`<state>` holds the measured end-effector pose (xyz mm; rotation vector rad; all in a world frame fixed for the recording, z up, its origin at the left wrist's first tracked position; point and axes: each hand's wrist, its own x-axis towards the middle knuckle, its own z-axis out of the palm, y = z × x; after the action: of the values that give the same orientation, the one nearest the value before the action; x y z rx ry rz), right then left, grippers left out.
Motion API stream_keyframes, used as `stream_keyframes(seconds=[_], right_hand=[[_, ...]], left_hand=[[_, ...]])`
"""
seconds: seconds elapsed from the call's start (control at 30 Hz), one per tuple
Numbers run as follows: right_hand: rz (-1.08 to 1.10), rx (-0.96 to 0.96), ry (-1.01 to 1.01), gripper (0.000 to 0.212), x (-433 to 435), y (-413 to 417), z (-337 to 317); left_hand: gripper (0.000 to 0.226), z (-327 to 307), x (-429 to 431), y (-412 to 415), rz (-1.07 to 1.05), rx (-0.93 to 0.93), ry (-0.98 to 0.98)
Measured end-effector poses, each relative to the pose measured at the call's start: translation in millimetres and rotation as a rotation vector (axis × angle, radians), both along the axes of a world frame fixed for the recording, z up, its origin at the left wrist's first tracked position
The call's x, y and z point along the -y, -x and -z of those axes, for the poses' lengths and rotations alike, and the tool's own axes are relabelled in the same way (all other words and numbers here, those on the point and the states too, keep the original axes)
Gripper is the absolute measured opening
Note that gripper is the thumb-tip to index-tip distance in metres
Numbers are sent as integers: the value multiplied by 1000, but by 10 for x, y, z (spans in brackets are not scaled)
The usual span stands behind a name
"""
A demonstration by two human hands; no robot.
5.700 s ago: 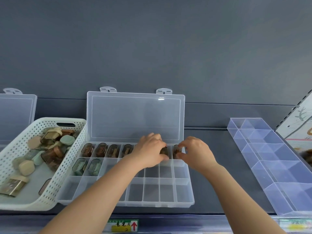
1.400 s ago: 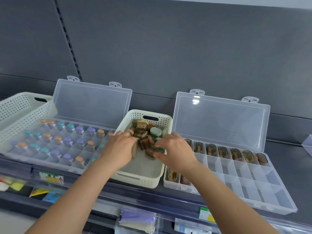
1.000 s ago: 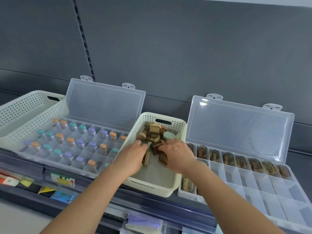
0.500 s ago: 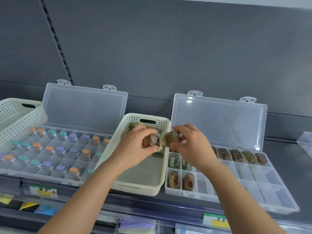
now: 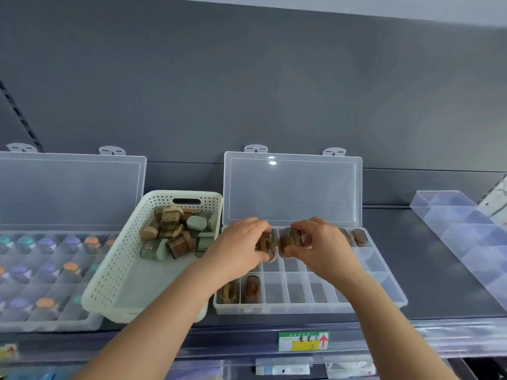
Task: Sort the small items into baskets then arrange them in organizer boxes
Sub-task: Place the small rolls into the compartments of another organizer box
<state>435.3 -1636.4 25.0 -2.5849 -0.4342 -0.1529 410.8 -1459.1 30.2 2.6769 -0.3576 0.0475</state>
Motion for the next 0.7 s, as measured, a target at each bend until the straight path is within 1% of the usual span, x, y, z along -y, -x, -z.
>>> stream_keyframes(seconds=[0.1, 0.3, 0.43, 0.7], right_hand=[[-14, -15, 69, 41, 81, -15, 41], [-45, -70, 182, 32, 105, -62, 175], [-63, -102, 230, 37, 122, -104, 263], [-117, -151, 287, 41, 158, -193, 273]], left_hand=[[51, 53, 112, -53, 19, -13, -37], [50, 92, 225, -140, 22, -31, -79], [55, 153, 246, -168, 28, -81, -110], [59, 278, 206, -204, 11, -147, -188]])
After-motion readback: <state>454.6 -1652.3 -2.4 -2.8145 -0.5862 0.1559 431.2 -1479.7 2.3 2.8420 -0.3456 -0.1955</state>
